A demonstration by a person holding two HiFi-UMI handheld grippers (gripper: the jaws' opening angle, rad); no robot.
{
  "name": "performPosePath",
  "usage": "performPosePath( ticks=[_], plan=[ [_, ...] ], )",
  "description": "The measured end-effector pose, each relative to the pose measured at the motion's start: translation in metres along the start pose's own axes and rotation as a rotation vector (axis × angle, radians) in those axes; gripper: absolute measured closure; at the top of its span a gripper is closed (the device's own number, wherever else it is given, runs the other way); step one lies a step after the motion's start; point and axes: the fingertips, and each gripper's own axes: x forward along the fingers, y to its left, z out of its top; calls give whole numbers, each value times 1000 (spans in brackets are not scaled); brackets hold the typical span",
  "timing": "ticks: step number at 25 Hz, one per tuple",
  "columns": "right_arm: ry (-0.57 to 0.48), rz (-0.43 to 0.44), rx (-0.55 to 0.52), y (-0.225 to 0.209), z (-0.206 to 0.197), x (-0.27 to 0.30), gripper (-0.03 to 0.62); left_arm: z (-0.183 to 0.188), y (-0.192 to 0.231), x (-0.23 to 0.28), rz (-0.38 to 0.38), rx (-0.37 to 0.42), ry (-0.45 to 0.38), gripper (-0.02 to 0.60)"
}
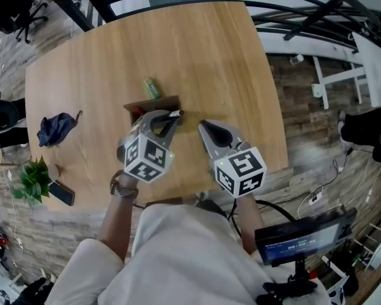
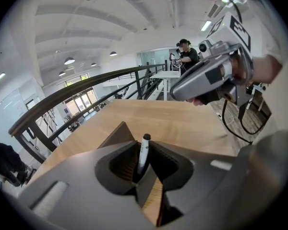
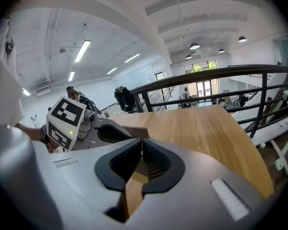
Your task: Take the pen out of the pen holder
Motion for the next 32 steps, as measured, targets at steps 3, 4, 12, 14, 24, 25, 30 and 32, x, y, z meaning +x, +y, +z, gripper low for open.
performPosePath(
  ticks=[3,4,12,14,24,25,30,32],
  plan=[
    [8,-1,10,-2,-2,4,582,-1,-2,5,-37,32,9,509],
    [11,-1,12,-2,-2,6,582,-1,-3,6,-48,37,9,509],
    [36,-9,39,-5,-10,16,581,-9,-6,18,-120,64,36,495],
    [46,-8,43,-5,-13,19,582,-10,-6,19,-133,65,33,495],
    [84,-19,68,-14,-24,24,582,-8,-11,27,-196,107,29,503],
    [87,-19,69,-15,-25,24,582,-7,-11,28,-192,110,28,508],
    [93,-23,70,-19,-24,23,582,-5,-11,29,-183,120,21,511],
    [95,-24,67,-19,-24,23,582,-5,-10,29,-171,120,19,511]
  ],
)
